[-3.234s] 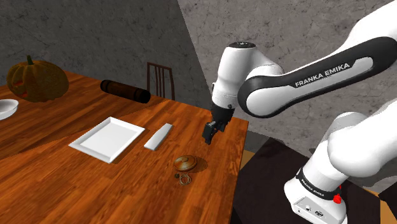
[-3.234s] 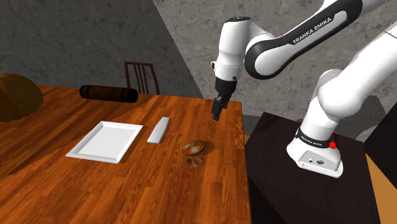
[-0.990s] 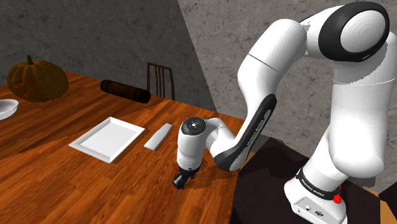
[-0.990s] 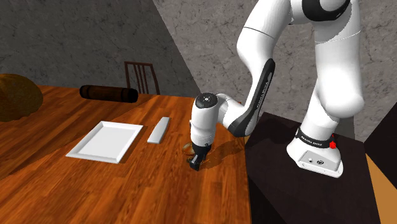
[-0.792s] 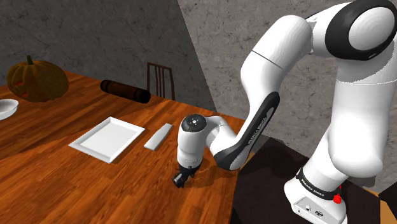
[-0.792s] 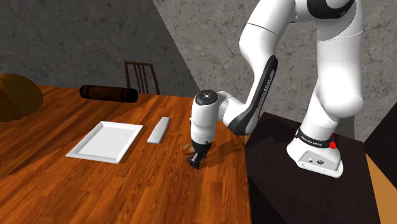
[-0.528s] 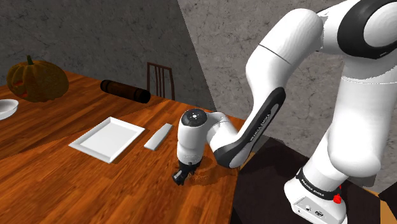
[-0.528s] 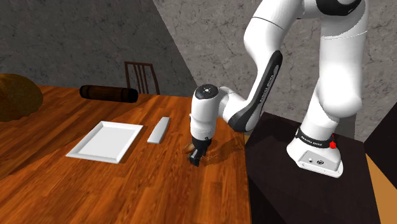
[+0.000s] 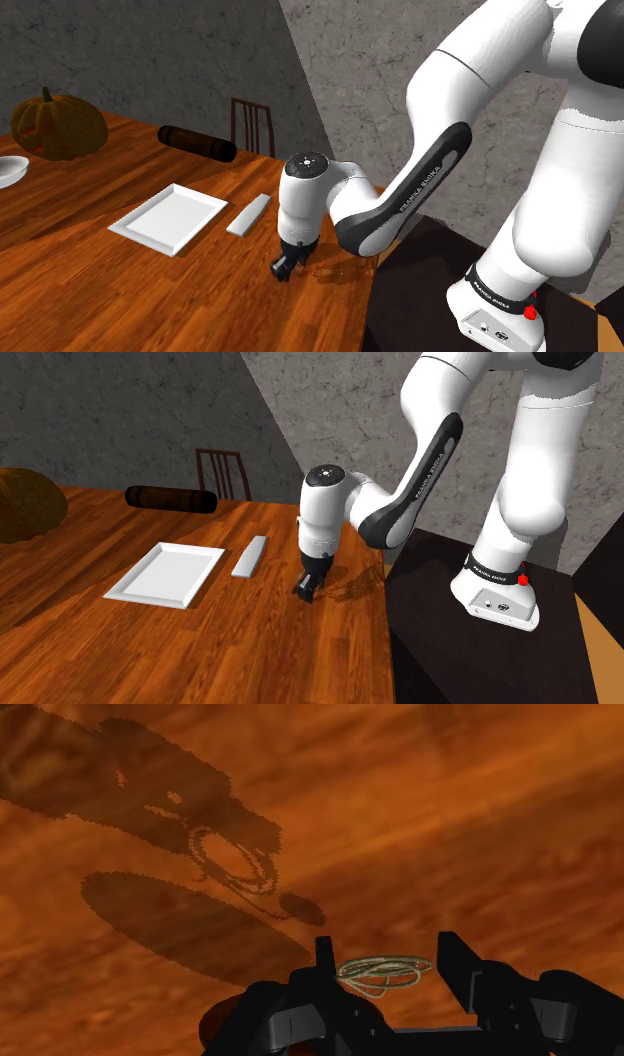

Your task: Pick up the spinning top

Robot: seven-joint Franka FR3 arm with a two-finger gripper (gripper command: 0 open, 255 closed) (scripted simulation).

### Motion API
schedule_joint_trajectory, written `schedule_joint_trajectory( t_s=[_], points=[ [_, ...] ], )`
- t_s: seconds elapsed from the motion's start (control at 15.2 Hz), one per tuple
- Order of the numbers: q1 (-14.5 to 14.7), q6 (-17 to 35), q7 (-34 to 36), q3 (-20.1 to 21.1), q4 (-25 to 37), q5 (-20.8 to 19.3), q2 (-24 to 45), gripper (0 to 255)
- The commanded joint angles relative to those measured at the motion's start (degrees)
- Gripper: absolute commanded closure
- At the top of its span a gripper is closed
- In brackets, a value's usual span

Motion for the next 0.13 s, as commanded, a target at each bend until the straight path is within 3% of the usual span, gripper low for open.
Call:
schedule_joint_trajectory(
  t_s=[0.0,0.07],
  points=[
    [-0.6,-0.8,-1.6,0.8,-0.2,2.0,-1.4,255],
    [-0.6,-0.8,-1.6,0.8,-0.2,2.0,-1.4,255]
  ],
)
